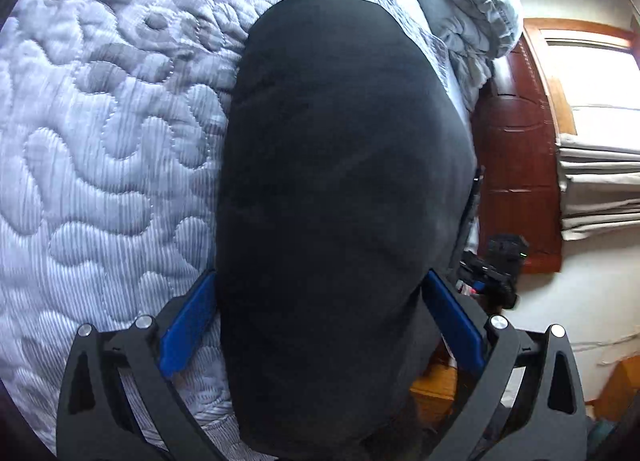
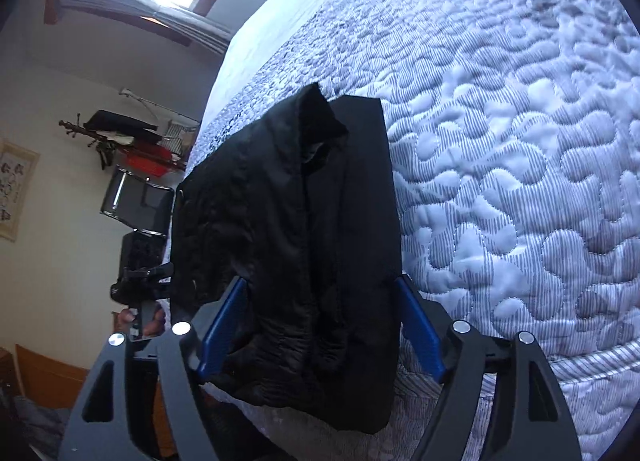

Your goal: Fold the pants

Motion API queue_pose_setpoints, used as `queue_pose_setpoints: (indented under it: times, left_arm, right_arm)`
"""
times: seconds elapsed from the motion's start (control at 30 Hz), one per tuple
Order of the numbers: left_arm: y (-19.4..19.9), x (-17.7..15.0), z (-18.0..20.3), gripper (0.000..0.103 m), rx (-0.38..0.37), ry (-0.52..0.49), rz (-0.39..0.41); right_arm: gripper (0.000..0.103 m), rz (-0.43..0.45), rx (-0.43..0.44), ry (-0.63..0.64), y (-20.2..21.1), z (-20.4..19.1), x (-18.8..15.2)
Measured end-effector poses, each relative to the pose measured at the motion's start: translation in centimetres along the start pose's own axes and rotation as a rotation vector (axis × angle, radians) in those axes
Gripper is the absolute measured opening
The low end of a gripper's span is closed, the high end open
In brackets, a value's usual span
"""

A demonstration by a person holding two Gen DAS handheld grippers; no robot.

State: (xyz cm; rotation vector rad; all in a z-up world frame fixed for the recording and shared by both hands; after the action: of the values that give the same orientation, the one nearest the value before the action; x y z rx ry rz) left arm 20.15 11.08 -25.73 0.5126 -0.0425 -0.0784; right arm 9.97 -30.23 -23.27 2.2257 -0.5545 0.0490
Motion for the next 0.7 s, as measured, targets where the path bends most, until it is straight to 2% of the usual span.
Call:
queue_pose_setpoints:
  times: [0.17, 0.27, 0.47, 0.6, 0.63, 0.7]
  left_arm:
    - [-0.7, 0.2, 0.0, 0.1, -0.076, 0.017, -0.047]
    - [-1.7, 0.1, 0.2, 0.1, -0.066, -0.003, -0.084]
    - [-4.0, 0.1, 1.0, 0.1, -0.019, 0.006, -0.123]
    - [-5.0, -0.3, 1.1, 0.1, -0.164, 0.084, -0.181]
    - [-5.4, -0.3, 1.0, 0.1, -0.172, 0.092, -0.191]
    - [-6.1, -0.5, 0.9, 0.1, -0.144, 0.091, -0.189]
  right_arm:
    - [0.082, -0.035, 0.037, -0.031, -0.9, 1.1, 0.3]
    - [0.085, -0.044, 0.056, -0.032, -1.3, 1.5, 0.4]
    - [0.091, -0.095, 0.159, -0.055, -2.8, 1.9, 0.8]
    - [0.093, -0.106, 0.162, -0.047, -3.2, 1.5, 1.0]
    - [0.092, -0.104, 0.166, -0.048, -3.2, 1.5, 1.0]
    - [0.09, -0.104, 0.172, -0.055, -3.2, 1.7, 1.1]
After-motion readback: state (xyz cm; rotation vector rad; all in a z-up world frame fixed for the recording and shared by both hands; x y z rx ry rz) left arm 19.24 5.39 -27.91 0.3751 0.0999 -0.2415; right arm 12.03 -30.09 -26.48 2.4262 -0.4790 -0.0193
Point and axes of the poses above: each gripper's, at about its wrist camera, not at the fingertips, and y roughly against the way its jaws point, z to its right, x to its top, the point moved 2 cm from there along -y, roughly the way its jaws point, and after that the axes turned 9 degrees about -x, right-handed, at the moved point
